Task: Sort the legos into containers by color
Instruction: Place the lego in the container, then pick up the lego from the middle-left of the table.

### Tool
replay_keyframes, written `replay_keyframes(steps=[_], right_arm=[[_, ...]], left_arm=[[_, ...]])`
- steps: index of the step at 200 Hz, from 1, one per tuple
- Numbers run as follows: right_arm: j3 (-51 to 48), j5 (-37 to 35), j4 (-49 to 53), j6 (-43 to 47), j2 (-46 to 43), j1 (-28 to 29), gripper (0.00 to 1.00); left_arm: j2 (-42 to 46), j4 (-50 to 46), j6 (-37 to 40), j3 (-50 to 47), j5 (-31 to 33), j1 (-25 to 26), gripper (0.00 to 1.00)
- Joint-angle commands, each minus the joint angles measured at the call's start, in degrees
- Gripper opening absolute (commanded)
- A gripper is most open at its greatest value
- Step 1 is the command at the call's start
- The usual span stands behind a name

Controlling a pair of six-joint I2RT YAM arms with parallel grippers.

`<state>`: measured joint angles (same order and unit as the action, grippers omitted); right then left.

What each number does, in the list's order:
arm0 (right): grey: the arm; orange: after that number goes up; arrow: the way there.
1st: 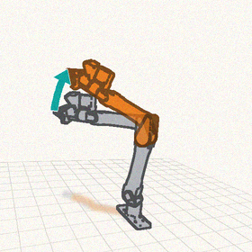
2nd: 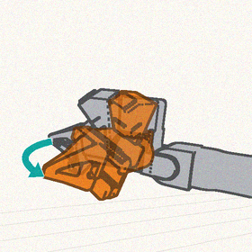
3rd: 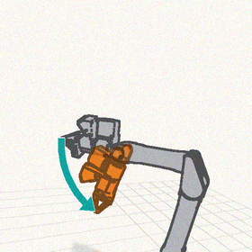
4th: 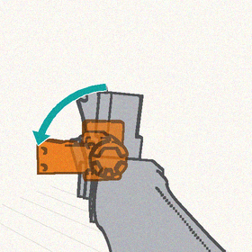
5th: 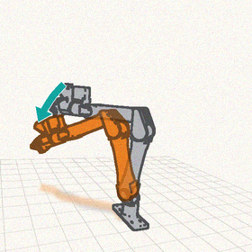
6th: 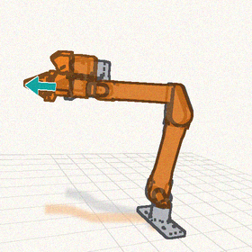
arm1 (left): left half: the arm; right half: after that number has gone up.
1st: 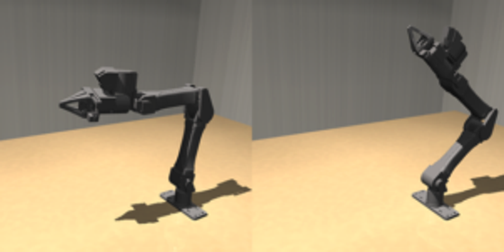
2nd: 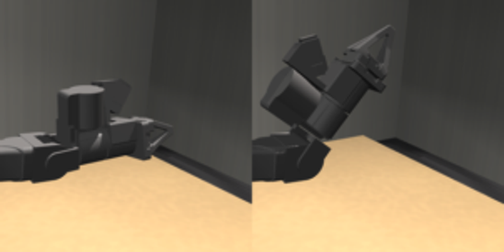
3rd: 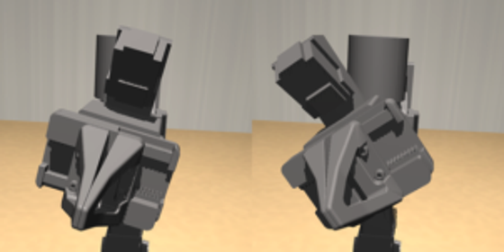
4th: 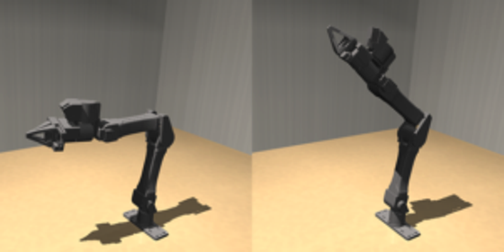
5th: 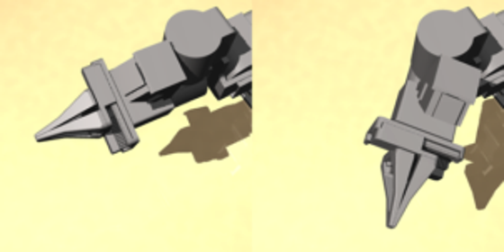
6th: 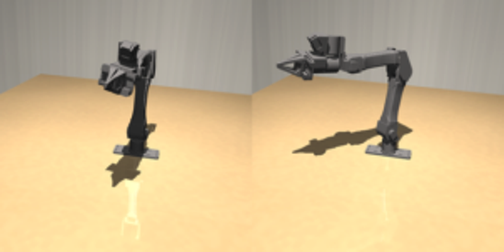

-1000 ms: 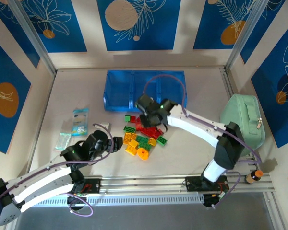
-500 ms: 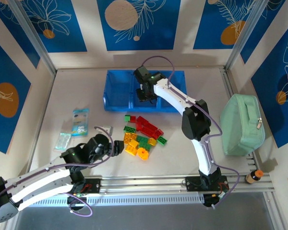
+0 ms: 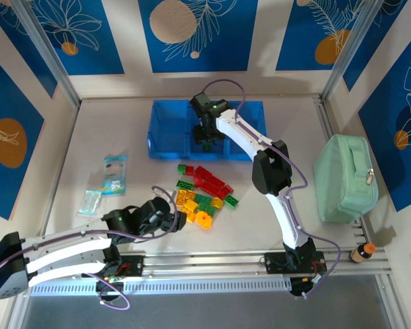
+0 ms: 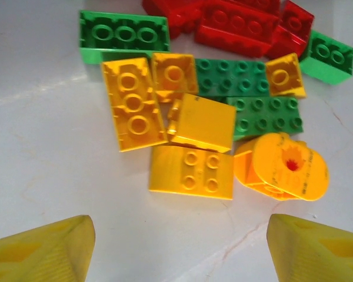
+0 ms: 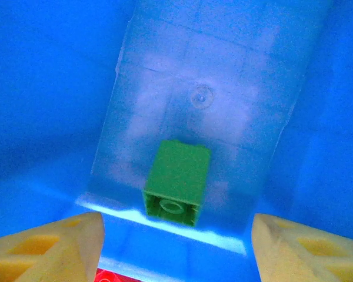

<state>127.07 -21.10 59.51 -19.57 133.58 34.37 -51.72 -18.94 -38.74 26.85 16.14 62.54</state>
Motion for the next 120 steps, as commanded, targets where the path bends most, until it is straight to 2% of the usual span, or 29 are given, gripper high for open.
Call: replay_keyframes(steps=[1,59,120], right_arm=[[-1.89,-1.75,0.47,-0.78,-6.30,1.16,0.68],[-22.62,-2.13,-8.84,-4.25,-27.68,2.26,0.72],[-41.54,-1.75,-14.25,-8.99,-44.01,-0.41,0.76]], left_arm=[[-3.34,0.61,-1.50,4.44,0.53,2.50,0.77],[-14.34,-1.55,-12.68,10.99,4.22,10.14,0.77],[-28.69,-5.99,-22.28,20.17,4.92,11.97,0.79]])
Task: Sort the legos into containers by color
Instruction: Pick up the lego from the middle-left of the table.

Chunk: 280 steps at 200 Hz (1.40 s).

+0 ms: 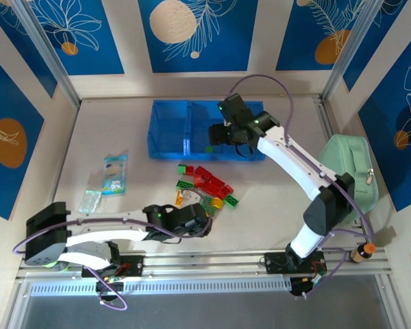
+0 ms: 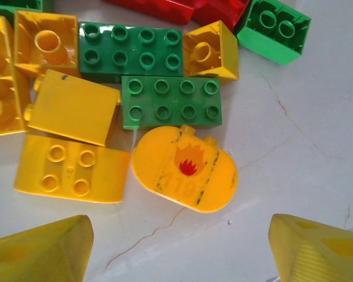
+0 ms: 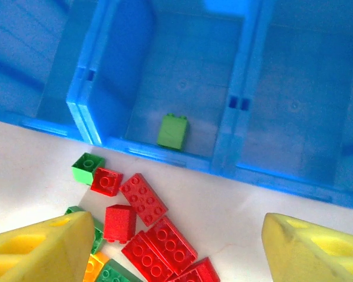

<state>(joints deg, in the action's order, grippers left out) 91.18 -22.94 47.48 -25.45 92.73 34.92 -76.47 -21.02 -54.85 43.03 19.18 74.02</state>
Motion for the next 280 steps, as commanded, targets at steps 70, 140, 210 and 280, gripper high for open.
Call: replay_keyframes(steps=[70,140,210,280], right_arm=[[-16.39,1.33,-5.90,-5.32,-12.02,-3.67,0.76],[-20.58,2.11,-7.58,-5.63,-15.70,-4.77,0.76],[-24.00,2.29,-8.87,-6.45,-18.51,-6.10,0.76],[-26.18,3.24,-9.69,-7.02,-20.09,-6.97,0.75]], left_arm=[[-13.99,-6.50,-12.05,10.55,1.13,0.08,0.76],[-16.01,-3.56,-9.74,10.32,-1.37,-3.30,0.66],[-20.66,-3.07,-6.39,12.72,-4.11,-3.75,0.59],[-20.81,-7.28,-2.82,15.42,-2.65,-3.61,0.35]])
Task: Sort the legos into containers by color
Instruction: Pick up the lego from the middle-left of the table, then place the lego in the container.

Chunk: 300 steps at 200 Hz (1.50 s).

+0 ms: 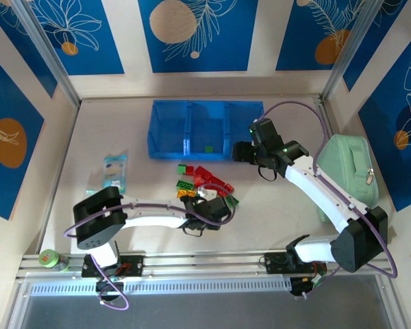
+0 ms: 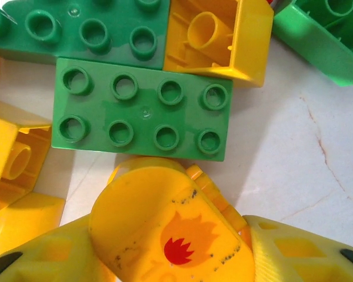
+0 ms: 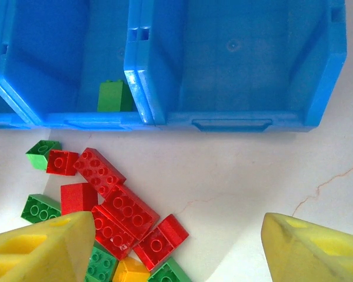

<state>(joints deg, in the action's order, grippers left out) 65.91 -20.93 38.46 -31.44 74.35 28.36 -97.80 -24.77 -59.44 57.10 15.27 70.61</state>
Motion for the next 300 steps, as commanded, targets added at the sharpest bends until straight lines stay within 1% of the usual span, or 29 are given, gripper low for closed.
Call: replay_keyframes(steps=[1,27,58,83,120,159,188,211,234,253,300], right_arm=[[-0.94,1.24,-0.66,-1.06,-1.73,-0.41,0.75],[-1.90,1.53,-1.12,-1.21,-2.25,-0.41,0.75],[-3.43,1.43,-1.43,-1.58,-3.33,-0.50,0.75],[-5.05,2.16,-1.68,-2.12,-4.27,-0.50,0.75],[-7.63,3.49,-1.54,-2.74,-5.34,0.18,0.75],[-11.33,3.99,-1.31,-3.92,-6.81,2.75,0.74],[-13.12,3.25,-1.00,-4.81,-8.05,4.93,0.74],[-13.53,3.40,-0.53,-5.38,-8.33,6.02,0.73],[-13.13,2.85,0.04,-5.47,-8.90,7.54,0.72],[-12.84,3.25,-0.05,-5.14,-9.33,9.12,0.72],[-12.29,1.68,1.27,-5.62,-8.34,14.30,0.72]], left_arm=[[0.56,-3.61,1.82,1.35,1.35,-0.20,0.34],[2.62,-6.69,2.70,1.82,2.61,0.13,0.32],[7.64,-9.27,4.06,1.77,5.06,0.07,0.30],[11.18,-10.91,7.57,2.90,6.13,-2.96,0.30],[15.23,-10.41,15.43,4.85,5.44,-12.80,0.30],[15.46,-8.16,23.12,9.22,1.18,-26.23,0.31],[11.55,-6.24,26.96,14.28,-2.46,-34.56,0.31],[5.74,-6.08,29.83,19.74,-3.59,-39.32,0.31],[-0.88,-3.57,30.27,23.33,-8.05,-44.06,0.31],[-6.06,-4.68,30.41,27.73,-8.96,-45.92,0.31],[-14.04,-6.43,31.44,34.71,-9.11,-47.64,0.33]])
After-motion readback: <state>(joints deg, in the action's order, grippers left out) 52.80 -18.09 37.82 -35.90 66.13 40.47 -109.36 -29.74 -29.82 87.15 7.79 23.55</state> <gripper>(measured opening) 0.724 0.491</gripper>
